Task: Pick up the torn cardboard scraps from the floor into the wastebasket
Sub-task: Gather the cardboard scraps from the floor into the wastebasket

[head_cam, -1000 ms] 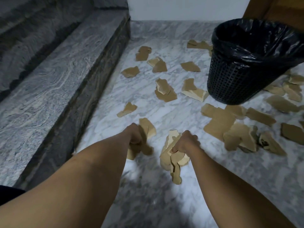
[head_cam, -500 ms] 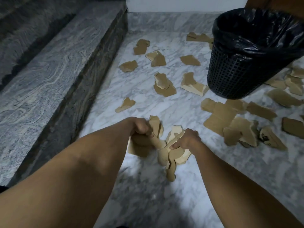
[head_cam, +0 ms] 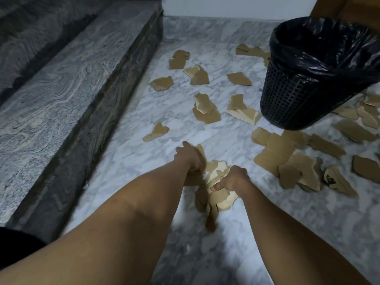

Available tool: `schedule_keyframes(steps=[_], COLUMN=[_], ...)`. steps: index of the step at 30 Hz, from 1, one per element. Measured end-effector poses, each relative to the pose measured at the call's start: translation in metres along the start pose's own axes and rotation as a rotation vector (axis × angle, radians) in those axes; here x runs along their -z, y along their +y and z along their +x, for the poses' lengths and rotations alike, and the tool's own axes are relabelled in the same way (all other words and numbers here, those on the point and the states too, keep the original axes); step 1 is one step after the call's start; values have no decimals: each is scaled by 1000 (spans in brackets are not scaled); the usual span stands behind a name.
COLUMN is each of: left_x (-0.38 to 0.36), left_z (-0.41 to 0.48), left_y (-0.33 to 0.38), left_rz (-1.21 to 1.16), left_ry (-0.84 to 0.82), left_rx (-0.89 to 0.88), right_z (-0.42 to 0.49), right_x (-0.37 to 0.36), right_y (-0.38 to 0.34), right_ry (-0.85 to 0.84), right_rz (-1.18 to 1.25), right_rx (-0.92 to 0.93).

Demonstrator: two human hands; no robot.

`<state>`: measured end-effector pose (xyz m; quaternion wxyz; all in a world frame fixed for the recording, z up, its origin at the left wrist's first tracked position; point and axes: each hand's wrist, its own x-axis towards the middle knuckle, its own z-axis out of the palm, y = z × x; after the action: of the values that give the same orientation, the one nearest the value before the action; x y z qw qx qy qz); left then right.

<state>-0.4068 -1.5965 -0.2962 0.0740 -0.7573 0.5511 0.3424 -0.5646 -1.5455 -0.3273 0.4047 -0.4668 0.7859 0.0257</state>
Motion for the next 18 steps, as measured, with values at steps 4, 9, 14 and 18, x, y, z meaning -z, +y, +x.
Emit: schedule_keyframes(steps=[4, 9, 14, 18], left_x=[-10, 1, 0, 16], left_z=[18, 2, 1, 5], left_y=[-2, -6, -10, -19], left_rz=[31, -106, -158, -249], left_ry=[-20, -136, -66, -33], left_rx=[-31, -3, -39, -94], right_z=[0, -1, -1, 1], right_x=[0, 0, 1, -1], right_y=[1, 0, 0, 0], right_ry=[-5, -8, -9, -14], right_rz=[-11, -15, -10, -7], right_rx=[1, 3, -1, 10])
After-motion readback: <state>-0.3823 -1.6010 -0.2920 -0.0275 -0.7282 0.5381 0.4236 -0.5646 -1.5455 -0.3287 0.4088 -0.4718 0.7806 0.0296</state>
